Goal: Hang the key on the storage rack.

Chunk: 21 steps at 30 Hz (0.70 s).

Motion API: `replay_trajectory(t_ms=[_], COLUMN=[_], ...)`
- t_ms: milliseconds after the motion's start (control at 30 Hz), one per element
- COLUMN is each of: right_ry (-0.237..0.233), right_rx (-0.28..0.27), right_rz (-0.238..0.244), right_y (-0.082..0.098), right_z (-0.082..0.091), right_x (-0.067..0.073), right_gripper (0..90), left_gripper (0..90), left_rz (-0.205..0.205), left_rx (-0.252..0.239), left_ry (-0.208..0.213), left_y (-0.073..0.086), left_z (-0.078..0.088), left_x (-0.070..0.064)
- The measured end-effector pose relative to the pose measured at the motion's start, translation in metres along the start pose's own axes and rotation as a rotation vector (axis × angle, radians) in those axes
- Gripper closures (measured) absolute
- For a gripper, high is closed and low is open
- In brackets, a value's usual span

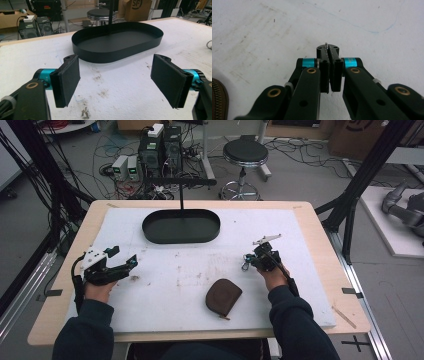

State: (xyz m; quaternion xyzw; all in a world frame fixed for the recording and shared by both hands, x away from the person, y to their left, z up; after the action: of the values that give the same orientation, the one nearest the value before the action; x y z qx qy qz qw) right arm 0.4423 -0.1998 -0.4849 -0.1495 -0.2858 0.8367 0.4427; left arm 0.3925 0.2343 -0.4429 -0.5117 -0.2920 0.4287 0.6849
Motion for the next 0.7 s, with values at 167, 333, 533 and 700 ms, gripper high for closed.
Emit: replay_trajectory(t_ms=[167, 333, 533, 700], right_ry=[-0.011, -0.018, -0.021, -0.054], right_rx=[0.017, 0.043, 0.013, -0.041], right_rz=[0.0, 0.002, 0.058, 0.074], right_y=[0.003, 0.006, 0.001, -0.008], right_z=[-0.003, -0.005, -0.002, 0.004], right_x=[0.0, -0.002, 0.003, 0.01], right_gripper=[88.7, 88.8, 89.7, 89.8], left_gripper=[23.5, 23.5, 23.5, 23.5], left_rz=[0.001, 0.002, 0.004, 0.006], left_rx=[-0.001, -0.001, -0.002, -0.002], left_ry=[-0.001, -0.004, -0.006, -0.01], left_y=[0.0, 0.0, 0.0, 0.0], left_z=[0.001, 0.002, 0.002, 0.001], left_x=[0.0, 0.001, 0.002, 0.002])
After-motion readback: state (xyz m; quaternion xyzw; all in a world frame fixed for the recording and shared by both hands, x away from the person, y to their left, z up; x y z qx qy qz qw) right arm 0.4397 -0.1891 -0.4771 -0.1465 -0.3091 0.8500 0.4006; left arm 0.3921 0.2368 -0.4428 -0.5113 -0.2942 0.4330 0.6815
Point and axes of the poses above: each handheld gripper's, and its own axes: z roughly backward along the jaws, y roughly out of its underside, x roughly to its left, the point moved 8 cm from there along -z, roughly forward along the jaws, and after that the axes turned 3 degrees about x, right-handed, at the moved point
